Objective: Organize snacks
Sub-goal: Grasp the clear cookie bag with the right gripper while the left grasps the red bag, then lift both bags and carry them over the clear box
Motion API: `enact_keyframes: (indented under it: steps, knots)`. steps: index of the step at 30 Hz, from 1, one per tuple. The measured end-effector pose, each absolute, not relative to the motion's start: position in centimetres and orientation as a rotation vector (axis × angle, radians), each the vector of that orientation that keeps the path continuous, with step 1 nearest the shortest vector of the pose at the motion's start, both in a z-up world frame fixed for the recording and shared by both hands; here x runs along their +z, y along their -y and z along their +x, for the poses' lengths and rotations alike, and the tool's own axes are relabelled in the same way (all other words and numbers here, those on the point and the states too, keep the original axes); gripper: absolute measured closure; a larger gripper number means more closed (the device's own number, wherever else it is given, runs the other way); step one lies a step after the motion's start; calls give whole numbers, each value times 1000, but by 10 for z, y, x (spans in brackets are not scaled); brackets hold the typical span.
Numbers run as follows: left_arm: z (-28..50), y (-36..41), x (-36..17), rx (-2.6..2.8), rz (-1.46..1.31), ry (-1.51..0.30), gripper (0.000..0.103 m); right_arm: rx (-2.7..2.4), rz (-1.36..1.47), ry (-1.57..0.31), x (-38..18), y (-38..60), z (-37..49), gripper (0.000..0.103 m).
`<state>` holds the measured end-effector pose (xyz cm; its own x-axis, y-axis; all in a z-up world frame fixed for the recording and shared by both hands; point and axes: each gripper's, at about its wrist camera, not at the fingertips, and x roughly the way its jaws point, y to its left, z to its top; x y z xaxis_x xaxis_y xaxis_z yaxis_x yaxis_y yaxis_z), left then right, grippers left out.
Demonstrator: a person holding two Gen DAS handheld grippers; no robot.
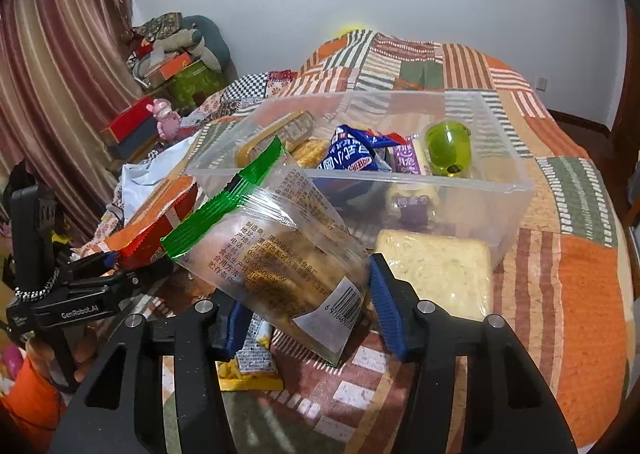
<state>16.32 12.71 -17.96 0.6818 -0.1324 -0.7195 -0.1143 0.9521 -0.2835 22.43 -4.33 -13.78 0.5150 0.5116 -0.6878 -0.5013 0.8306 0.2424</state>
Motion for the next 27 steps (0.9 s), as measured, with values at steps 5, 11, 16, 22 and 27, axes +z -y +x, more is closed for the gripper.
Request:
enact_keyframes:
  steps: [5,11,16,22,27]
  knots:
    - [157,-122,-163,-5,-288,-788,29,614,13,-787,-124,47,217,54]
    - [151,-112,-138,-33,-261,-740,29,616,28,-730,-105,55,213,54]
    - [154,-103,-118,-57,-248,-701,29,603,51,-695,-95,62,214,54]
    - [167,-87,-98,-80,-226,-659,29,571,76,-657,-86,76,217,54]
    - [182,-76,-88,-92,-217,-643,29,545,90,-624,-79,85,220,54]
